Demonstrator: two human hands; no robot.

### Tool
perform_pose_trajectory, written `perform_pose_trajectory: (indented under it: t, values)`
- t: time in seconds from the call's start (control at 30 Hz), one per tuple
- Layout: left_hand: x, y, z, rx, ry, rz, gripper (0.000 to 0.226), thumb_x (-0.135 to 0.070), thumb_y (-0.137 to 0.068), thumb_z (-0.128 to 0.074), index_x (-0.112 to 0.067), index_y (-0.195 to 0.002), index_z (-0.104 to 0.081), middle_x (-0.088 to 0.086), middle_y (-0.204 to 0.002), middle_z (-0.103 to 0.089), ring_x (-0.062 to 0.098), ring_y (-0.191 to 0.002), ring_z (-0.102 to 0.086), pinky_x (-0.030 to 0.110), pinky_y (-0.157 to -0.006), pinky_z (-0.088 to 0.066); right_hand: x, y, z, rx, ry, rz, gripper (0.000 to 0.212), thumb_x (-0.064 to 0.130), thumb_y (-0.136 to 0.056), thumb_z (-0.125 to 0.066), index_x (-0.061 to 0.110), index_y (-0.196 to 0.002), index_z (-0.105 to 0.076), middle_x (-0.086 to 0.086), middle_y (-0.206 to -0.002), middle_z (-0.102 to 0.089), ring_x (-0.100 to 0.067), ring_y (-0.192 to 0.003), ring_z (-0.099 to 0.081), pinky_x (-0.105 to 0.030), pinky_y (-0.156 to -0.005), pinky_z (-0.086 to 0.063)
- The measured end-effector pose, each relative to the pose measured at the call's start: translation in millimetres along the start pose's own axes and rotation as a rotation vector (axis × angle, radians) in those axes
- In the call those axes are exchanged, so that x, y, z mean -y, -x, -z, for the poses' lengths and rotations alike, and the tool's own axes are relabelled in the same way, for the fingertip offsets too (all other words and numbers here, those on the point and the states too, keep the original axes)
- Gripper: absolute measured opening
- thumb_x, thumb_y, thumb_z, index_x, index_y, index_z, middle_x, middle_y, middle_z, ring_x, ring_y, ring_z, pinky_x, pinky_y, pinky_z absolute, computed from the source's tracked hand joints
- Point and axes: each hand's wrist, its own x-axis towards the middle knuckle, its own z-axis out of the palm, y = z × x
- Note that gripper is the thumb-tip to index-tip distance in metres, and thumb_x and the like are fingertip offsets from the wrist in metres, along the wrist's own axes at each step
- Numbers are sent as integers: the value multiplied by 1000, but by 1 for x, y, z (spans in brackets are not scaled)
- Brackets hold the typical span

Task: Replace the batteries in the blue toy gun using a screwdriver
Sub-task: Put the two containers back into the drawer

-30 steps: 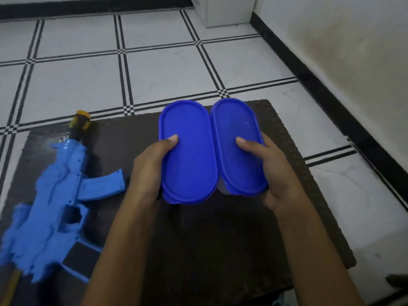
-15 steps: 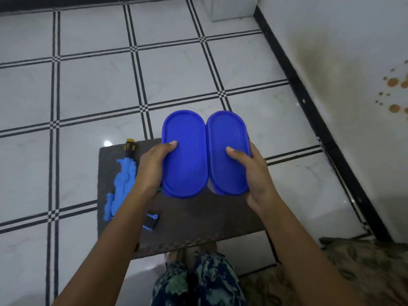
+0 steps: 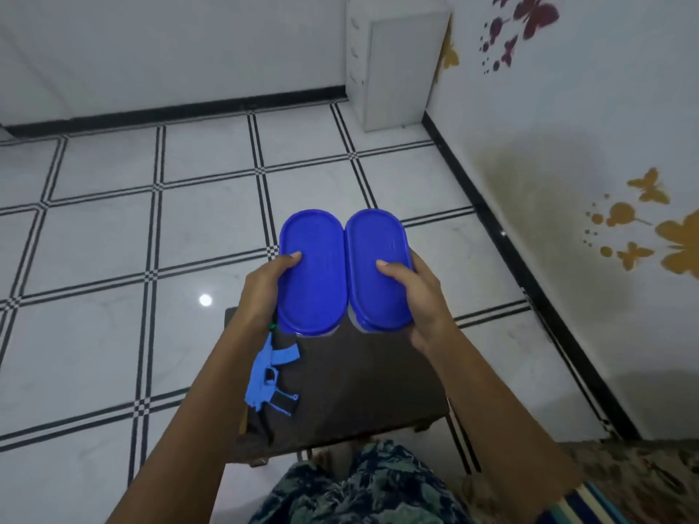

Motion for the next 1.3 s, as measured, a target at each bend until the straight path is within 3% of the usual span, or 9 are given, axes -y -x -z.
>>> perform_pose_trajectory:
  t: [0.33, 0.5, 0.63, 0.87, 1.03, 1.3]
  values:
    - [-35, 26, 14, -28, 39, -52, 36, -35, -84, -66, -12, -111, -65, 10, -103, -72, 29, -90, -69, 32, -61, -56, 36, 10, -23, 114, -14, -7, 36, 21, -81, -76, 28, -114, -64, 0, -111, -69, -25, -102, -66, -41, -78, -61]
    - [-30, 31, 28, -97, 100, -23, 41, -39, -80, -69, -12, -110, -65, 11, -103, -73, 32, -91, -69, 36, -68, -55, 40, 4, -35, 190, 18, -24, 34, 19, -81, -77, 29, -111, -65, 1, -108, -70, -24, -100, -67, -38, -73, -61]
    - [-29, 35, 35, -148, 134, -38, 34, -36, -83, -67, -13, -107, -65, 9, -100, -73, 30, -88, -69, 31, -60, -55, 40, -3, -45, 235, 44, -44, 41, 18, -81, -76, 28, -119, -64, 1, -110, -68, -24, -100, -66, -37, -73, -61]
    - [-34, 34, 52, -183, 161, -59, 30, -36, -83, -67, -15, -105, -65, 9, -100, -73, 31, -89, -69, 33, -64, -55, 41, -11, -69, 287, 50, -44, 37, 17, -82, -75, 29, -116, -65, 2, -108, -70, -23, -98, -67, -39, -74, -61]
    - [-40, 26, 87, -197, 158, -65, 35, -37, -82, -68, -13, -107, -66, 11, -102, -72, 33, -92, -69, 37, -71, -55, 35, -11, -100, 288, 57, -42, 35, 15, -86, -71, 28, -118, -66, -1, -113, -70, -27, -103, -66, -46, -80, -60]
    - [-49, 11, 179, -128, 158, -78, 31, -34, -84, -67, -12, -105, -66, 11, -100, -73, 31, -89, -69, 32, -59, -55, -6, 5, -184, 207, -7, -16, 36, 16, -88, -67, 27, -123, -64, -2, -115, -70, -30, -105, -66, -49, -81, -59]
